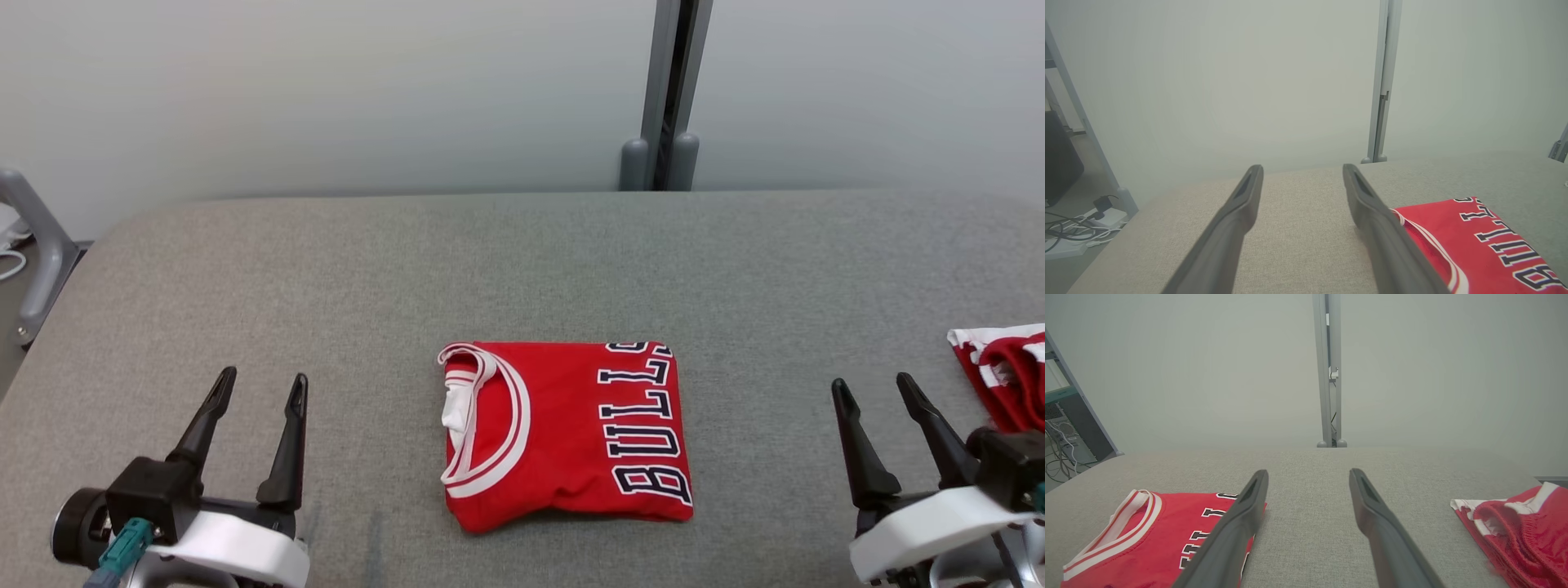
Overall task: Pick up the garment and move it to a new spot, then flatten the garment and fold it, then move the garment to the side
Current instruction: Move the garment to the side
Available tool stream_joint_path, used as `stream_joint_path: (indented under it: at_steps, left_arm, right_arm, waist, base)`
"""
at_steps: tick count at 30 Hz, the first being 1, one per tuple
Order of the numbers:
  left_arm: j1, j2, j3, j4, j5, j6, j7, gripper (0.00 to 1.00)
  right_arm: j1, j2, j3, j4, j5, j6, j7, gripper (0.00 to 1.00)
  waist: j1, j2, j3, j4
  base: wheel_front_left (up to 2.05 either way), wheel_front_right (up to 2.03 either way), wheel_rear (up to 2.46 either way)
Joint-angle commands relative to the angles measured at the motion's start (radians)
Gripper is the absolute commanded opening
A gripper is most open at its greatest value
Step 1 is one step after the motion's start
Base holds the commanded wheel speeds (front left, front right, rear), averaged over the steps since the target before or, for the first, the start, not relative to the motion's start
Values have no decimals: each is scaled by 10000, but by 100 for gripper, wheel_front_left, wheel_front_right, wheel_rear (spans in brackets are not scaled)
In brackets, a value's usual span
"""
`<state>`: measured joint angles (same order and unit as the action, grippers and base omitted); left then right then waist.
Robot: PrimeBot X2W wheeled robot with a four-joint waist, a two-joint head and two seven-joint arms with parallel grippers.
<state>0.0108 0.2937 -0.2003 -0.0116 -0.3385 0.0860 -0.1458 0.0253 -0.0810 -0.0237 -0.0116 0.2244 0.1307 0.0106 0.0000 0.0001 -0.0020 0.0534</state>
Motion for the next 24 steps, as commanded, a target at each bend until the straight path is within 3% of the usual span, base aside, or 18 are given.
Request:
stream_joint_path:
  at_steps: [1, 15, 23, 24]
  left_arm:
    - [-304, 38, -27, -94, -19, -25, -48, 100]
    - [-2045, -344, -462, 621, -21, -598, -714, 100]
    - [-2707, -600, -518, 1248, -50, -854, -1026, 100]
    - [-2790, -596, -483, 1410, -12, -882, -1078, 100]
  right_arm:
    - [-258, -133, 120, 107, 98, 1, 45, 100]
    - [-2352, -535, 2126, 2972, 995, 1, 71, 100]
    - [-3071, -600, 3098, 4499, 1644, 1, 525, 100]
    - [-3159, -640, 3377, 4818, 1804, 1, 813, 45]
  waist:
    - [0, -1, 264, 129]
    - [0, -1, 2417, 1139]
    - [0, -1, 2935, 1330]
    - [0, -1, 2990, 1314]
  base:
    - [0, 0, 0]
    - [0, 0, 0]
    - [0, 0, 0]
    - [0, 0, 0]
